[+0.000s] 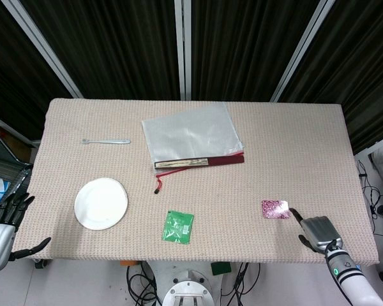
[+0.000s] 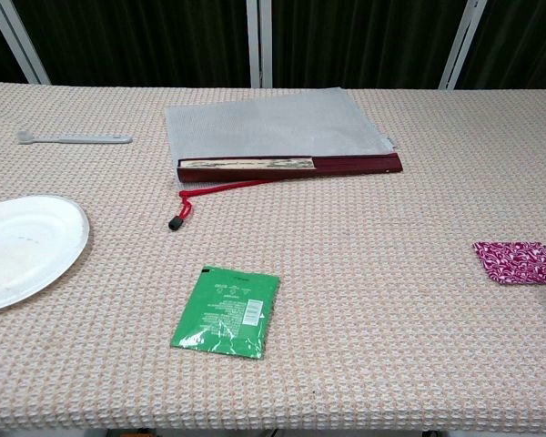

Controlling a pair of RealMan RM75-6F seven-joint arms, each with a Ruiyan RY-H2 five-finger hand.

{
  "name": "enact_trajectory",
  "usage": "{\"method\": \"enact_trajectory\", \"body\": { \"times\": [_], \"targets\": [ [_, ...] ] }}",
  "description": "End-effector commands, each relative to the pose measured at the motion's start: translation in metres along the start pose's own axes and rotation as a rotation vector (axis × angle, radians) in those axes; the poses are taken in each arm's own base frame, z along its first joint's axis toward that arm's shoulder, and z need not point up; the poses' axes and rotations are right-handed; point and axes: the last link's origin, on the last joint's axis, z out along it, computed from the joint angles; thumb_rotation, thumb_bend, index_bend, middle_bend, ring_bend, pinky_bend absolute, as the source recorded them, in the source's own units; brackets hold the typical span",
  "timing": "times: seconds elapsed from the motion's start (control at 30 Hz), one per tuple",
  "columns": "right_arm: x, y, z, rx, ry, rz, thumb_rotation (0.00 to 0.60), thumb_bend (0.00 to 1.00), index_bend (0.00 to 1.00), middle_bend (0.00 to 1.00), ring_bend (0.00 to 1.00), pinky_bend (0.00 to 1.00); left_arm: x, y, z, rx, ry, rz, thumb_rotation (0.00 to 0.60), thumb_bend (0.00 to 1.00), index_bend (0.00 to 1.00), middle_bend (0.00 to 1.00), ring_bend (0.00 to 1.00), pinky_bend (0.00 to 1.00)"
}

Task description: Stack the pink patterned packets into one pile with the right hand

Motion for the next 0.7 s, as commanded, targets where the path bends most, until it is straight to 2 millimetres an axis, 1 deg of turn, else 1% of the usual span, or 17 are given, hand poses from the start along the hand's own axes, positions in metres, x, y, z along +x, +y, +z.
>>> {"method": "enact_trajectory", "body": {
  "times": [0.03, 0.23, 0.53, 0.7],
  "targets": [
    [0.0, -0.002, 0.003, 0.006, -0.007, -0.004, 0.6, 1.0, 0.0, 0.88, 0.82, 0.72, 0.0, 0.0, 0.0, 0.001, -0.001, -0.001, 0.153, 0.09, 0.09, 0.07, 0.01, 0.18],
    [-0.002, -0.006, 0.008, 0.023, -0.044, -0.003, 0.6, 1.0, 0.0, 0.88, 0.82, 0.72, -0.002, 0.0, 0.0, 0.001, -0.006, -0.001, 0.154, 0.09, 0.09, 0.07, 0.01, 0.18],
    [0.004, -0.008, 0.015, 0.044, -0.105, -0.002, 0.6, 1.0, 0.0, 0.89, 0.82, 0.72, -0.006, -0.003, -0.001, 0.01, -0.016, -0.004, 0.155, 0.09, 0.09, 0.07, 0.01, 0.18],
    [0.006, -0.012, 0.021, 0.042, -0.123, -0.015, 0.6, 1.0, 0.0, 0.89, 0.82, 0.72, -0.006, -0.007, -0.002, 0.018, -0.015, -0.009, 0.153, 0.09, 0.09, 0.07, 0.01, 0.18]
  ]
}}
